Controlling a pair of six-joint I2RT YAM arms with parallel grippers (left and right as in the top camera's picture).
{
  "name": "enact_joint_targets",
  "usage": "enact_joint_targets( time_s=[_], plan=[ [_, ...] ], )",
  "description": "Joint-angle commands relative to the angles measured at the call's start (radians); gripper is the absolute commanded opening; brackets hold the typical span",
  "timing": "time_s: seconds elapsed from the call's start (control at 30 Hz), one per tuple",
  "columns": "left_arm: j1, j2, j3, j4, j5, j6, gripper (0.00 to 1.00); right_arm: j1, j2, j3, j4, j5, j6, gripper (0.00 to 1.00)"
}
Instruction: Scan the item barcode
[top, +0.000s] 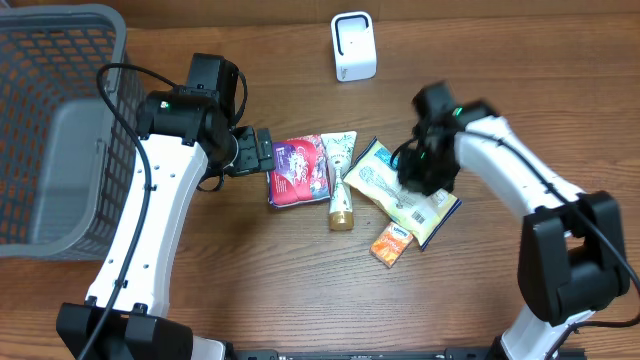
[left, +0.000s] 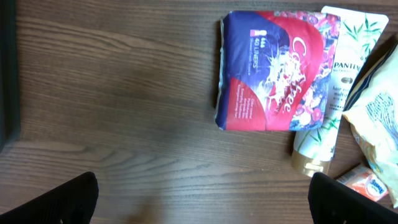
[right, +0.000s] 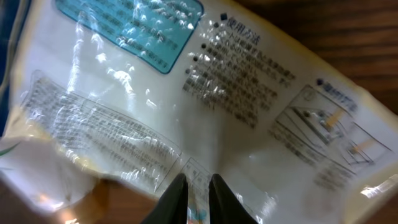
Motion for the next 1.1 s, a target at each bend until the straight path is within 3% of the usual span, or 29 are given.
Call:
enact_joint_targets(
  time_s=[0.0,0.07,0.3,0.5,0.57,0.73,1.07],
  plan=[
    [-0.004,-0.001,0.007,0.0,-0.009,-0.01,1.0,0.002,-0.006,-0.146,0.15,0.044,0.09,0.11],
    [-0.004,-0.001,0.007,0.0,-0.009,-0.01,1.0,-0.014,-0.006,-0.175,0.23,0.072,0.071,0.07],
    [-0.004,-0.001,0.007,0.0,-0.009,-0.01,1.0,-0.082,-0.006,-0.077,0.329,0.13,0.029,0.08],
    [-0.004,-0.001,0.007,0.0,-0.009,-0.01,1.0,-0.146,-0.006,0.273,-0.014,0.048,-0.092,0.06],
    [-0.004,-0.001,0.007,0.0,-0.009,-0.01,1.0,-0.142,-0.006,0.292,-0.035,0.025,-0.095,0.06],
    [-0.004,-0.001,0.007,0.0,-0.009,-0.01,1.0,-0.113,-0.002,0.237,0.01,0.006,0.045,0.04],
    [-0.004,-0.001,0.007,0.0,-0.009,-0.01,1.0,0.014,0.034,-0.077,0.415,0.051,0.319,0.04]
  ],
)
